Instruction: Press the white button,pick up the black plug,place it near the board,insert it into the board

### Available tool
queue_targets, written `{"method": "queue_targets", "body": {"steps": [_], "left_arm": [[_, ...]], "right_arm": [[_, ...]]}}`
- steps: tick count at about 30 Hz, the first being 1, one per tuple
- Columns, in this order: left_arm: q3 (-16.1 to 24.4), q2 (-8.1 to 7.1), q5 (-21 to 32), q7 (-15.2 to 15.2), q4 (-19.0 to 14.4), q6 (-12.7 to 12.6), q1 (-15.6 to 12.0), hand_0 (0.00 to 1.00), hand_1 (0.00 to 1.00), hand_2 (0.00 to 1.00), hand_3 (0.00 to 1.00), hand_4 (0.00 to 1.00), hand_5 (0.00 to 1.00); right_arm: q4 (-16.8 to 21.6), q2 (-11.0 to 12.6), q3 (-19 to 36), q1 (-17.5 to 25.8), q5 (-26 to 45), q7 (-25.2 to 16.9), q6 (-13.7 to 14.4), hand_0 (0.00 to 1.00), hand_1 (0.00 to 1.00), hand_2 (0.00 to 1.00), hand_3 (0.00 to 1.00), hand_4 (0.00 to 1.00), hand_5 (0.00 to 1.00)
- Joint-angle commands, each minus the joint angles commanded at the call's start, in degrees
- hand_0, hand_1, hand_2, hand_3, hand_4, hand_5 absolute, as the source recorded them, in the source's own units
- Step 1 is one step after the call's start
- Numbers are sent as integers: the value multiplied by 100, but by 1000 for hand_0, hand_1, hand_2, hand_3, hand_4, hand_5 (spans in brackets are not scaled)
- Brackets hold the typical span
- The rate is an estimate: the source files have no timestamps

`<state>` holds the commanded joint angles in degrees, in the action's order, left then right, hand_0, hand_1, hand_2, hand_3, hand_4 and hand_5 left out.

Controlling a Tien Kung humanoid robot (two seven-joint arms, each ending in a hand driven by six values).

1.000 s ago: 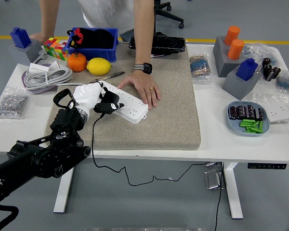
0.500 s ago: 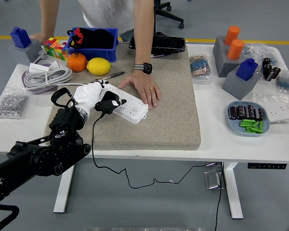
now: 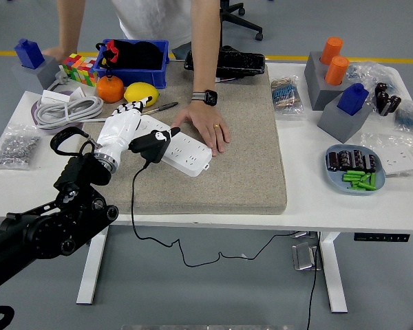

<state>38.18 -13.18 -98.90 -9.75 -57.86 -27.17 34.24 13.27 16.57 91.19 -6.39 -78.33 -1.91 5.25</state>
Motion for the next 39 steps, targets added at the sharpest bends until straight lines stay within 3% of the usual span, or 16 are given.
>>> {"method": "queue_targets", "body": {"steps": [3,4,8,12,15,16,21,22,39], "left_arm": [[-16,-275,118,543,-271,-10,-202,977,988,985,998,998,579],[-22,-348,131,728,-328,0,-252,936,946,916,927,794,206],[-48,-624,159,1285,-493,146,-435,936,946,916,927,794,206],[-89,-769,170,1363,-526,316,-546,937,939,894,889,785,248],[-110,-772,101,1331,-481,410,-606,937,939,894,889,785,248],[-118,-761,69,1319,-461,426,-618,943,943,897,880,795,329],[-172,-690,-79,1230,-383,488,-607,943,943,897,880,795,329],[-180,-678,-106,1205,-365,512,-598,951,949,903,880,796,368],[-341,-553,-328,1088,-125,507,-489,958,958,917,881,803,419]], "right_arm": [[6,3,20,-1,1,-2,3,683,592,583,572,618,299],[7,4,26,-2,4,-3,6,682,593,583,573,618,299],[11,2,40,-5,4,-2,8,682,593,583,573,618,299],[33,5,11,-5,26,-2,9,683,593,583,572,619,298],[47,0,-14,-8,37,-2,8,683,593,583,572,619,298],[52,-2,-23,-9,42,-2,7,682,593,583,572,618,298],[63,4,-66,-14,57,-6,7,682,593,583,572,618,298],[66,7,-81,-18,62,-7,6,683,593,583,573,619,297],[66,7,-131,-24,72,-11,4,682,592,583,572,619,298]]}}
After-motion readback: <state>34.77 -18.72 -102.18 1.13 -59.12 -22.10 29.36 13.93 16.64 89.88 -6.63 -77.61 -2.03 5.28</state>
